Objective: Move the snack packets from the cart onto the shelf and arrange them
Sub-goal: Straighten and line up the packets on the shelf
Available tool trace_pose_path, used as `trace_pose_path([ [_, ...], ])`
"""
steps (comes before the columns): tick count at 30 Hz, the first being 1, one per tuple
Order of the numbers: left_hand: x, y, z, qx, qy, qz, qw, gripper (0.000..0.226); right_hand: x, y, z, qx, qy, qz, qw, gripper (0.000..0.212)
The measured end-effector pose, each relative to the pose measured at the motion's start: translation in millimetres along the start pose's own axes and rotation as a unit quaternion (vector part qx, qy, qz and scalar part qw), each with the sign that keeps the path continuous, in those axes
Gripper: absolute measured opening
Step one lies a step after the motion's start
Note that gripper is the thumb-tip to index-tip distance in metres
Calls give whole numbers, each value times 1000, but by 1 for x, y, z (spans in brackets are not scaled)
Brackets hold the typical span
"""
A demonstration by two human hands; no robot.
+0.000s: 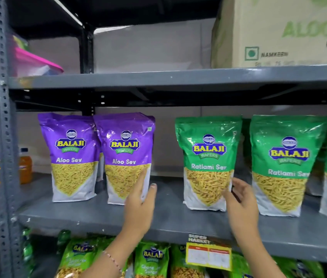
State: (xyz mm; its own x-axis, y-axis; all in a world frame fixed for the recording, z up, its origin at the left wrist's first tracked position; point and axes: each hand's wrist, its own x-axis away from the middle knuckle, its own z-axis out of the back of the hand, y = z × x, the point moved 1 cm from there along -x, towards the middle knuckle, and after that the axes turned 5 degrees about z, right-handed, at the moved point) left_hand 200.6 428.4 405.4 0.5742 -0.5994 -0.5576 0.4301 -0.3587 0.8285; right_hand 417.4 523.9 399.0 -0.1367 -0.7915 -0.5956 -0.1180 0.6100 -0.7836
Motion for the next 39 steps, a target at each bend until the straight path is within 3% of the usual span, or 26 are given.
trace_pose_path([
  [3, 6, 17, -48, 60, -107, 106, 987, 57, -20, 15, 16, 57, -62, -87, 993, 58],
  [7, 5, 22, -91, 99, -147, 220, 959, 63, -22, 17, 19, 70, -149, -117, 979, 79],
  [10, 7, 19, -100, 78, -158, 200, 964, 29, -20, 19, 18, 91, -179, -111, 973, 81],
  [13, 8, 19, -101, 74, -152, 198, 965, 29, -21, 20, 21, 70, -187, -113, 973, 80],
  [16, 11, 18, -98, 45, -128, 214, 967, 66, -21, 12, 32, 30, -106, -64, 992, 62],
  [19, 17, 19, -101, 55, -72, 186, 978, 67, -24, -4, 67, 23, 71, 34, 997, 40],
  [21, 20, 19, -108, 74, -51, 163, 983, 67, -34, -9, 93, 90, 154, 77, 981, 50],
  [22, 21, 19, -114, 72, -47, 151, 985, 66, -41, -10, 102, 146, 167, 80, 972, 65],
  [25, 22, 22, -125, 68, -58, 130, 987, 61, -53, -11, 112, 249, 128, 10, 960, 121],
  [28, 22, 23, -135, 76, -61, 128, 987, 54, -55, -5, 110, 317, 63, -59, 944, 149],
  [39, 25, 23, -136, 26, -49, 128, 990, 70, -61, 9, 116, 378, 56, -60, 922, 150],
])
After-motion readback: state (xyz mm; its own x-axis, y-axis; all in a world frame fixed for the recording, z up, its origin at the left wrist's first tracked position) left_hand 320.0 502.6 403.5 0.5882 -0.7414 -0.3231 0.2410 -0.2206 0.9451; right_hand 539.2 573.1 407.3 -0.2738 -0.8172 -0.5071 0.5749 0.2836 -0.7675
